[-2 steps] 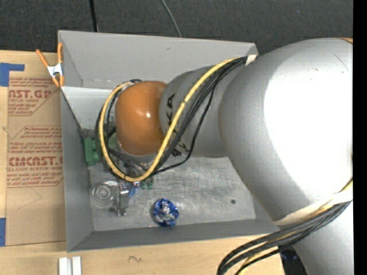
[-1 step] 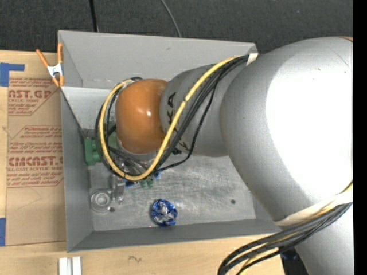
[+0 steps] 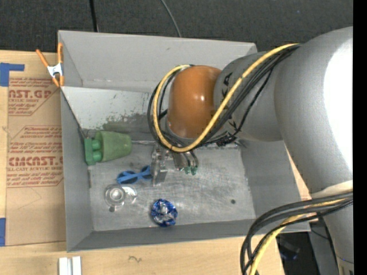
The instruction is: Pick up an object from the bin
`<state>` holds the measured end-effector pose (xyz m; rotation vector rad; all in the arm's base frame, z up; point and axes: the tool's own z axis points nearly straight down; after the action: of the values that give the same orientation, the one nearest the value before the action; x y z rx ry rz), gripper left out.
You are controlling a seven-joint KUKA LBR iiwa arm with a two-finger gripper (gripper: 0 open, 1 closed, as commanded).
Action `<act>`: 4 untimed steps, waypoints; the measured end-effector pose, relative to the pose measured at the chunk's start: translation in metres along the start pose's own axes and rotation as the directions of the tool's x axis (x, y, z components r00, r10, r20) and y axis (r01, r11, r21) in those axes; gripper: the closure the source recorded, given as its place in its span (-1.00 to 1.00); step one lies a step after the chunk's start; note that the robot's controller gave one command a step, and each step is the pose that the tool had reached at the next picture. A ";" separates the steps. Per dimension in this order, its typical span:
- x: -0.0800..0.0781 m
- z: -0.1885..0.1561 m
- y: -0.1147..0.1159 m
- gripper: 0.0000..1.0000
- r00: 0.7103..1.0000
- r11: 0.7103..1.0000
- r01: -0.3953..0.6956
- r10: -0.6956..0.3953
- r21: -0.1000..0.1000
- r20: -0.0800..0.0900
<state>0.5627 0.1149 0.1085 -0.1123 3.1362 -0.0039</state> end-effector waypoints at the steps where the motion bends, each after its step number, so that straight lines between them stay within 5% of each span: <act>1: -0.012 -0.108 0.052 1.00 0.998 0.998 0.070 -0.070 -0.005 0.008; 2: 0.072 -0.002 0.021 1.00 0.999 0.999 0.036 -0.036 -0.002 -0.016; 3: 0.067 -0.006 0.022 -1.00 0.999 0.999 0.036 -0.036 -0.004 -0.004; 4: 0.074 0.036 -0.038 -1.00 1.000 1.000 0.015 -0.015 -0.007 0.013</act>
Offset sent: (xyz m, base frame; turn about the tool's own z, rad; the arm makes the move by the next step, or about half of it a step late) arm 0.0059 0.0496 0.1032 -0.0660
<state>0.4915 0.0717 0.0726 -0.1356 3.1221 0.0082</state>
